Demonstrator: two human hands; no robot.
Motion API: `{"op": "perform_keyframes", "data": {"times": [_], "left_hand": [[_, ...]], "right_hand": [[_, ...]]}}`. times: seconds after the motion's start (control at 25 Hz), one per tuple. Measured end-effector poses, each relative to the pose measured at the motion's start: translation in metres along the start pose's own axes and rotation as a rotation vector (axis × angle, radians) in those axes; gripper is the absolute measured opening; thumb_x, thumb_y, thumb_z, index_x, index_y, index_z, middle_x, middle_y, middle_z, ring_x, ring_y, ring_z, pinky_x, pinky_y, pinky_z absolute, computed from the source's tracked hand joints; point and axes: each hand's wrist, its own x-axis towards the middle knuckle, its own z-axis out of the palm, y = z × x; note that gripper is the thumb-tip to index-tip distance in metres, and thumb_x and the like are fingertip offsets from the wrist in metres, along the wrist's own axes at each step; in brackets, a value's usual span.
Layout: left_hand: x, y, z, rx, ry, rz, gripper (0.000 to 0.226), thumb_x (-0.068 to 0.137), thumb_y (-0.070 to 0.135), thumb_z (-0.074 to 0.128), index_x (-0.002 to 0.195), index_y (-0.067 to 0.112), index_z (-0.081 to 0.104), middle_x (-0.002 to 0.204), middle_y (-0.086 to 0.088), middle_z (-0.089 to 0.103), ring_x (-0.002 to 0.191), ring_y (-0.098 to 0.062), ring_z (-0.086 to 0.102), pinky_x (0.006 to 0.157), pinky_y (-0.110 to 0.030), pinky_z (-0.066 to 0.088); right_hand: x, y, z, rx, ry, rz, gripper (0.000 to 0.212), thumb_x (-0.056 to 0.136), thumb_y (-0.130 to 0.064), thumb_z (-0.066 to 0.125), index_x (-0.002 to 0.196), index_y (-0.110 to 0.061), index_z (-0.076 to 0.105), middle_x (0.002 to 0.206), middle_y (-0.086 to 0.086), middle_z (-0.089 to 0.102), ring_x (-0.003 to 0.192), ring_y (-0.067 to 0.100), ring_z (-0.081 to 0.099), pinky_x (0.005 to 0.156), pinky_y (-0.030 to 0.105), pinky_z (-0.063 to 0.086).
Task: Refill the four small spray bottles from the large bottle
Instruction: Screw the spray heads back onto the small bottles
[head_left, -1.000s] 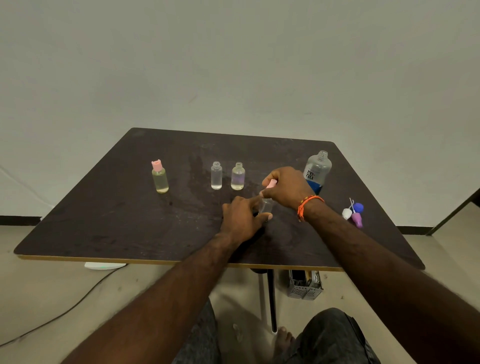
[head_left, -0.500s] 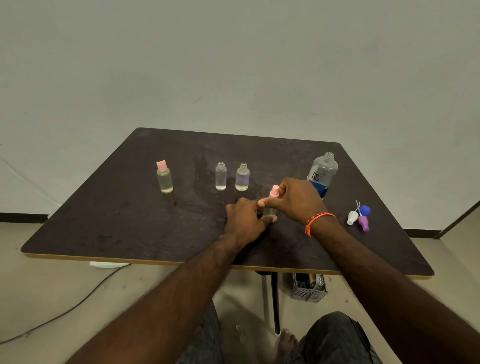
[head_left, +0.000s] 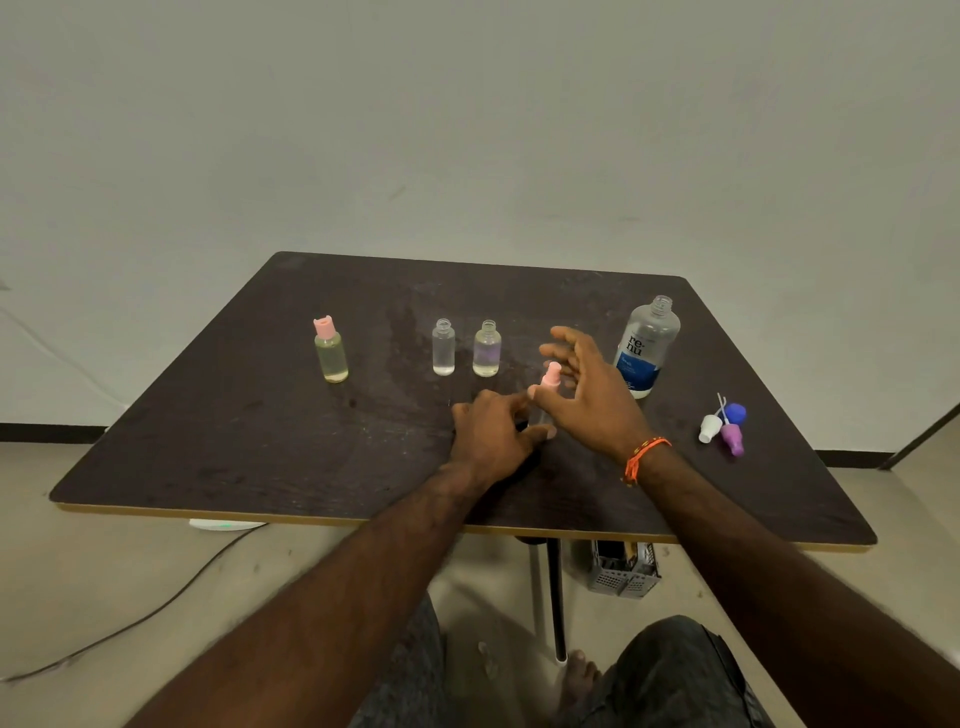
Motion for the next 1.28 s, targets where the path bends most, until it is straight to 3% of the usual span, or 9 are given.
{"op": "perform_keyframes", "data": {"times": [0.24,0.4,0.56,0.68,0.76,0.88,0.96,1.12,1.28], "left_hand": [[0.002,0.002,-0.002,0.032,-0.003,-0.009,0.038,0.089,0.052,0.075,0.119,0.028,0.073,0.074,0.018,0.056,0.088,-0.01,0.06,0.098,-0.046,0.04],[0.0,0.003,-0.004,0.011,-0.001,-0.003,0.033,0.09,0.052,0.074,0.118,0.036,0.072,0.088,0.016,0.07,0.098,-0.01,0.064,0.096,-0.043,0.036],[-0.001,0.006,-0.006,0.033,-0.01,-0.024,0.033,0.09,0.051,0.075,0.119,0.034,0.073,0.093,0.012,0.073,0.099,-0.012,0.064,0.096,-0.043,0.036],[-0.001,0.004,-0.004,0.033,-0.01,-0.035,0.015,0.089,0.047,0.076,0.087,0.035,0.068,0.074,0.015,0.062,0.087,-0.012,0.061,0.096,-0.045,0.04],[-0.001,0.002,-0.004,0.04,-0.008,-0.007,0.017,0.089,0.048,0.075,0.096,0.033,0.071,0.075,0.017,0.062,0.087,-0.01,0.061,0.096,-0.046,0.041],[0.0,0.003,-0.004,0.046,-0.008,-0.004,0.035,0.09,0.051,0.074,0.12,0.034,0.072,0.085,0.018,0.066,0.095,-0.01,0.063,0.096,-0.043,0.038],[0.001,0.003,-0.002,0.058,-0.006,-0.024,0.032,0.089,0.052,0.075,0.113,0.03,0.074,0.085,0.015,0.068,0.095,-0.011,0.063,0.096,-0.044,0.038],[0.0,0.0,-0.002,0.025,-0.006,-0.021,0.02,0.087,0.049,0.076,0.093,0.03,0.071,0.072,0.016,0.06,0.081,-0.01,0.06,0.094,-0.045,0.042],[0.0,0.003,-0.003,0.038,0.0,0.004,0.021,0.089,0.05,0.075,0.103,0.036,0.071,0.077,0.018,0.061,0.088,-0.009,0.06,0.093,-0.043,0.037]], "right_hand": [[0.001,-0.001,-0.004,-0.078,0.138,0.053,0.072,0.076,-0.044,0.084,0.133,-0.024,0.045,0.094,-0.009,0.07,0.085,0.004,0.067,0.079,0.027,0.058],[-0.001,0.006,-0.002,0.087,0.012,0.002,0.061,0.091,-0.029,0.071,0.144,-0.022,0.041,0.133,-0.003,0.064,0.116,0.009,0.063,0.1,0.033,0.054],[0.0,0.006,-0.007,-0.07,0.136,0.063,0.06,0.079,-0.037,0.083,0.127,-0.024,0.051,0.095,-0.006,0.073,0.086,0.004,0.069,0.08,0.028,0.06],[-0.003,0.005,0.002,-0.05,0.036,0.034,0.076,0.078,-0.047,0.081,0.139,-0.024,0.04,0.122,-0.01,0.063,0.108,0.009,0.064,0.091,0.03,0.055],[-0.005,0.008,0.005,0.073,-0.006,0.011,0.065,0.091,-0.033,0.071,0.146,-0.024,0.037,0.137,-0.004,0.061,0.122,0.013,0.06,0.101,0.033,0.052],[-0.003,0.007,0.001,0.035,0.105,0.048,0.061,0.087,-0.03,0.077,0.138,-0.024,0.046,0.116,0.0,0.072,0.104,0.009,0.068,0.093,0.031,0.057],[-0.001,0.005,0.002,-0.071,0.168,0.075,0.069,0.077,-0.04,0.085,0.132,-0.024,0.046,0.101,-0.006,0.071,0.091,0.008,0.068,0.085,0.03,0.059],[-0.003,0.008,0.012,0.131,0.065,0.004,0.073,0.088,-0.029,0.075,0.147,-0.024,0.033,0.141,-0.004,0.056,0.125,0.008,0.056,0.106,0.029,0.048],[-0.006,0.011,0.005,0.139,0.14,0.036,0.06,0.09,-0.024,0.074,0.141,-0.026,0.043,0.121,-0.002,0.071,0.105,0.001,0.066,0.094,0.02,0.054]]}}
